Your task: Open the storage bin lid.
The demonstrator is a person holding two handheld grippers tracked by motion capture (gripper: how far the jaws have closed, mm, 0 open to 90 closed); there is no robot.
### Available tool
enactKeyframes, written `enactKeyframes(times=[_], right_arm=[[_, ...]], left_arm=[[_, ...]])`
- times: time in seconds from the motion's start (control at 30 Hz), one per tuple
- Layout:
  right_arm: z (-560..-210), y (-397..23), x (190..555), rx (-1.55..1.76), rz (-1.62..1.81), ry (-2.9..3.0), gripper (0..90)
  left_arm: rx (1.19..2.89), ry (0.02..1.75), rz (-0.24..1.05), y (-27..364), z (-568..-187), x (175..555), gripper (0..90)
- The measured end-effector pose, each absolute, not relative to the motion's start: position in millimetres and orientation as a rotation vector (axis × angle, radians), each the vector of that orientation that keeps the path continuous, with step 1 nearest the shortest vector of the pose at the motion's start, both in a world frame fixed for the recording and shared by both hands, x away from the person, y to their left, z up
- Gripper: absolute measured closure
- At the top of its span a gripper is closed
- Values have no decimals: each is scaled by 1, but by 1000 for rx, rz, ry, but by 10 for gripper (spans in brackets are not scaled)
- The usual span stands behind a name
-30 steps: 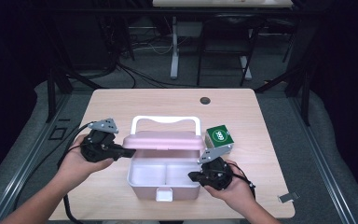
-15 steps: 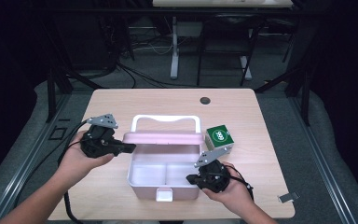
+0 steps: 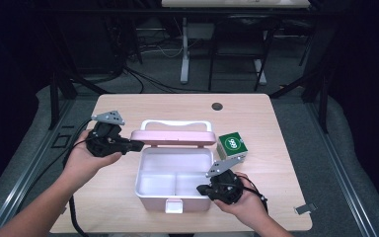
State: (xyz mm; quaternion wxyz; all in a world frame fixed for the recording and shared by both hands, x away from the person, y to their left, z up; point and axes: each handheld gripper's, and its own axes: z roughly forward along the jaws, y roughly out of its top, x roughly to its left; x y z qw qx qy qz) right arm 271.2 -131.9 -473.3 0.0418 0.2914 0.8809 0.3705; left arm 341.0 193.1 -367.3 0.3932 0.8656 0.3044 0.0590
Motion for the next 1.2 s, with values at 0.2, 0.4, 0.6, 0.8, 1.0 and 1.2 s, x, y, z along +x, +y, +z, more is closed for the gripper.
enactKeyframes(times=[0.2,0.4,0.6,0.8,1.0,1.2], right_arm=[[-473,-132,272,890,1136,2701,900],[-473,-132,272,892,1138,2700,900],[-474,-132,272,895,1140,2702,900],[-474,-133,272,895,1142,2702,900],[-474,-133,272,896,1148,2700,900],[-474,-133,272,894,1149,2701,900]], left_arm=[[2188,788,166,191,-362,350,900],[2175,804,181,190,-356,358,900],[2159,832,191,190,-355,369,900],[2144,864,211,189,-355,383,898],[2141,891,229,189,-357,392,891],[2133,904,244,192,-356,393,872]])
